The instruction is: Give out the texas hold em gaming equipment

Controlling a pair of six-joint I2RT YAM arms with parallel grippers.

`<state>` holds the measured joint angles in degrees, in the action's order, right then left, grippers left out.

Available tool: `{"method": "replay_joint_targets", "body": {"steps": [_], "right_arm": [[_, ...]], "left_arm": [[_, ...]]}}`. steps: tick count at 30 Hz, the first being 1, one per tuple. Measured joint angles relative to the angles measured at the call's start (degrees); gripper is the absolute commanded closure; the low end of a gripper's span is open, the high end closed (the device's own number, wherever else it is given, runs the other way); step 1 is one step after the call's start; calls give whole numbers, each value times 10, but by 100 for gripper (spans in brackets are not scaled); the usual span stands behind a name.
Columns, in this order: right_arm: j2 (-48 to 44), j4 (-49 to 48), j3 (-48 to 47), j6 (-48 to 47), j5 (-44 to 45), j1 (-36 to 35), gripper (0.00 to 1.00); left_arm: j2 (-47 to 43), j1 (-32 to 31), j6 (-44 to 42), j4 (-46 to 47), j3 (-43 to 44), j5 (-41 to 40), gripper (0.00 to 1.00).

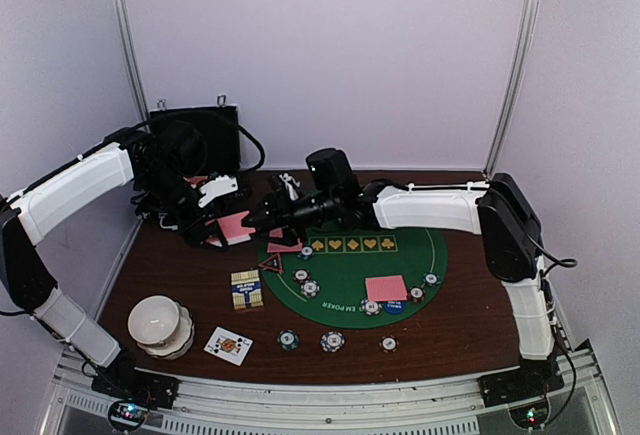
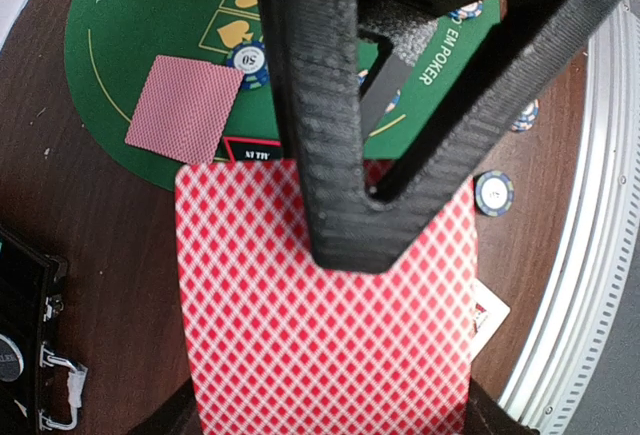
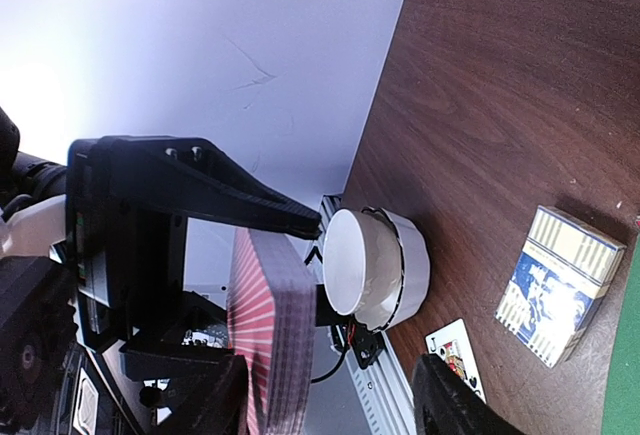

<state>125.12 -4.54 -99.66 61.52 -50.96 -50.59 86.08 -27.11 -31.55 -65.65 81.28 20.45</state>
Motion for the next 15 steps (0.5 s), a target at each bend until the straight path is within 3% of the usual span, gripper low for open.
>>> {"method": "replay_joint_targets", "body": {"steps": [15], "right_arm": [[23,-9,-45,30,-6,-17,40]], "left_arm": [[0,0,0,-1,0,2,100]]}}
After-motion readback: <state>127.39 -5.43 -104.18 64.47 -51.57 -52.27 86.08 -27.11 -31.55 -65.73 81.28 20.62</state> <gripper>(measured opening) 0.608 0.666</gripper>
